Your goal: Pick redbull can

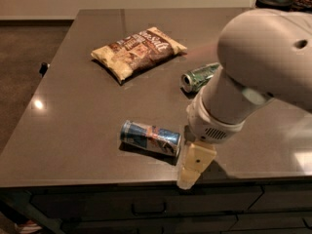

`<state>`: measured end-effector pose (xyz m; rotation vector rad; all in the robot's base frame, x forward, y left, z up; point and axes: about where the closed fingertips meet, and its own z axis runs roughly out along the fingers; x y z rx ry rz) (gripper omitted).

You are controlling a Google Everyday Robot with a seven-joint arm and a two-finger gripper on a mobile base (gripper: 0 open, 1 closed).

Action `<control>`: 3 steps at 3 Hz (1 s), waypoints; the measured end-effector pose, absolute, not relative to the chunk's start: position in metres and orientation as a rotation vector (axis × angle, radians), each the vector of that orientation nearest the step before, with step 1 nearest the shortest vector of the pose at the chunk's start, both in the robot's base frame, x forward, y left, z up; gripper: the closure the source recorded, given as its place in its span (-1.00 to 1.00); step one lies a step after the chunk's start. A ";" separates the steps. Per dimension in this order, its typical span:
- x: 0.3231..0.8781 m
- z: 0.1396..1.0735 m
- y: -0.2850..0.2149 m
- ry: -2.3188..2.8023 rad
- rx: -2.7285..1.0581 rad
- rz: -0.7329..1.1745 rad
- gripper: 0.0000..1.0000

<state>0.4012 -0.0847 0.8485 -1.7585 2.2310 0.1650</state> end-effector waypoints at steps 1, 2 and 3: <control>0.400 0.848 -0.061 2.221 -1.771 0.194 -1.00; 0.405 0.846 -0.042 2.224 -1.783 0.211 -1.00; 0.411 0.843 -0.029 2.236 -1.784 0.219 -0.68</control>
Offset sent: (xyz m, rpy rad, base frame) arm 0.0109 0.0640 -0.0080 0.0194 0.0518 0.0272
